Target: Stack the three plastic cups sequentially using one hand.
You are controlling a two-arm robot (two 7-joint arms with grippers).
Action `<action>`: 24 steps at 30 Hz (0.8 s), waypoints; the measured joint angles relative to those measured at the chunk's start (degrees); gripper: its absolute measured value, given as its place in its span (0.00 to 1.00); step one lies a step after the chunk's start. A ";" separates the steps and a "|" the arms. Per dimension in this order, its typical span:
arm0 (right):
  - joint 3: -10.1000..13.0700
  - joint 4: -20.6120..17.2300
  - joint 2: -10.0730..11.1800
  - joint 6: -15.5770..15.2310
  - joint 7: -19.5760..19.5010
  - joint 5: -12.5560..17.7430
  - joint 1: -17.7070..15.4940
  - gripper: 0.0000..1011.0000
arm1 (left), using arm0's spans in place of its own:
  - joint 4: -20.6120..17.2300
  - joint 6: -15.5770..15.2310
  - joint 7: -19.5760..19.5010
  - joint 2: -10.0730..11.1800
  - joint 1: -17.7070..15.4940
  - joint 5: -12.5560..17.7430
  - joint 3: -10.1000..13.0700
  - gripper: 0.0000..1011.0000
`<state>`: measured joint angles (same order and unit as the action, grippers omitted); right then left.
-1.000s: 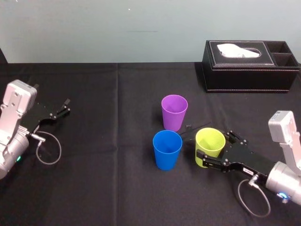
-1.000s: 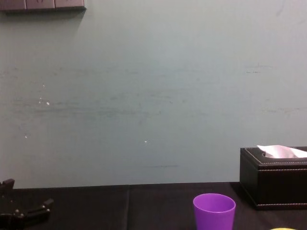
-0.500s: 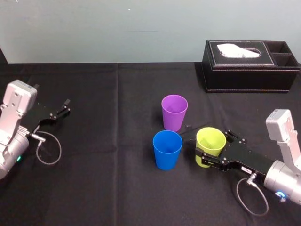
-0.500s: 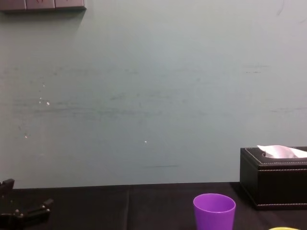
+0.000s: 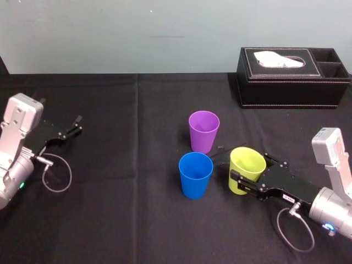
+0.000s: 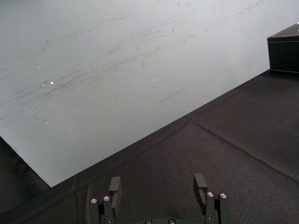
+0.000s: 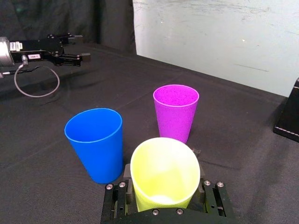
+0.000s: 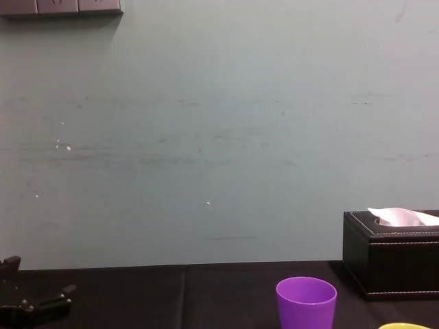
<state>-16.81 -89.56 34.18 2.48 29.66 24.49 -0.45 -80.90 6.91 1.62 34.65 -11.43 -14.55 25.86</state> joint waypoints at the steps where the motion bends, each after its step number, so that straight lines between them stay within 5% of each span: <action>1: 0.00 0.00 0.00 0.00 0.00 0.01 0.00 0.73 | 0.00 0.00 0.00 0.00 0.00 0.00 0.00 1.00; 24: 0.03 -0.04 0.05 0.06 0.01 0.03 -0.06 0.73 | 0.00 0.00 0.00 0.00 0.00 0.00 0.00 1.00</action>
<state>-16.77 -89.60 34.23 2.55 29.67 24.52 -0.51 -80.90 6.91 1.62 34.65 -11.43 -14.55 25.86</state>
